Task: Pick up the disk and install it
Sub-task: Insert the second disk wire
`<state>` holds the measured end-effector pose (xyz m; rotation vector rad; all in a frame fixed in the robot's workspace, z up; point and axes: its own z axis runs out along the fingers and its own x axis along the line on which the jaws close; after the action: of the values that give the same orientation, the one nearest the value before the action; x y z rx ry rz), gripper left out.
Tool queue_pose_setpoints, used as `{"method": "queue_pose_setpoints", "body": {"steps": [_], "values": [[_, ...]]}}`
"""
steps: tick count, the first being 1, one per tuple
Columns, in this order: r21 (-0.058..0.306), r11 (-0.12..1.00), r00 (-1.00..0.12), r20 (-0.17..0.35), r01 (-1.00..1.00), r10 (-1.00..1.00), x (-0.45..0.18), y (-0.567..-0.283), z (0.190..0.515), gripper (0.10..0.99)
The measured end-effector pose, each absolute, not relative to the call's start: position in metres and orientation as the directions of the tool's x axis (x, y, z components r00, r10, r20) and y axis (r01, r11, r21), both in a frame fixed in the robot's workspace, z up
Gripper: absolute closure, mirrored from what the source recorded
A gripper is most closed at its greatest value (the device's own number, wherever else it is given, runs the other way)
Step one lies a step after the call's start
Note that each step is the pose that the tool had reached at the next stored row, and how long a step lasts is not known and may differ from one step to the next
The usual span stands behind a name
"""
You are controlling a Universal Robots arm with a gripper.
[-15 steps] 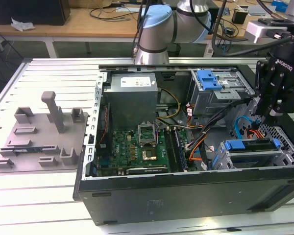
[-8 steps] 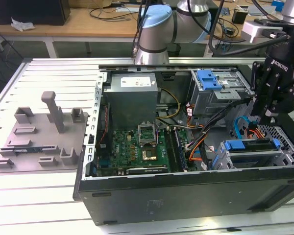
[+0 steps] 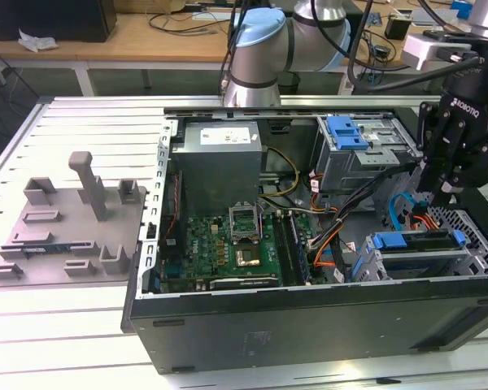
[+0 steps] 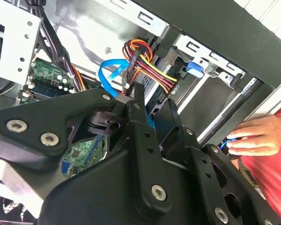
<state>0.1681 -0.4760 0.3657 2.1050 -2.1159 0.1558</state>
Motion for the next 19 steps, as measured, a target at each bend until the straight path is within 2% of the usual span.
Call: {"method": "queue_pose_setpoints", "body": {"steps": [19], "values": [[0.039, -0.014, 0.021, 0.184, -0.999, -0.983, 0.164, -0.487, 0.366, 0.722]]}}
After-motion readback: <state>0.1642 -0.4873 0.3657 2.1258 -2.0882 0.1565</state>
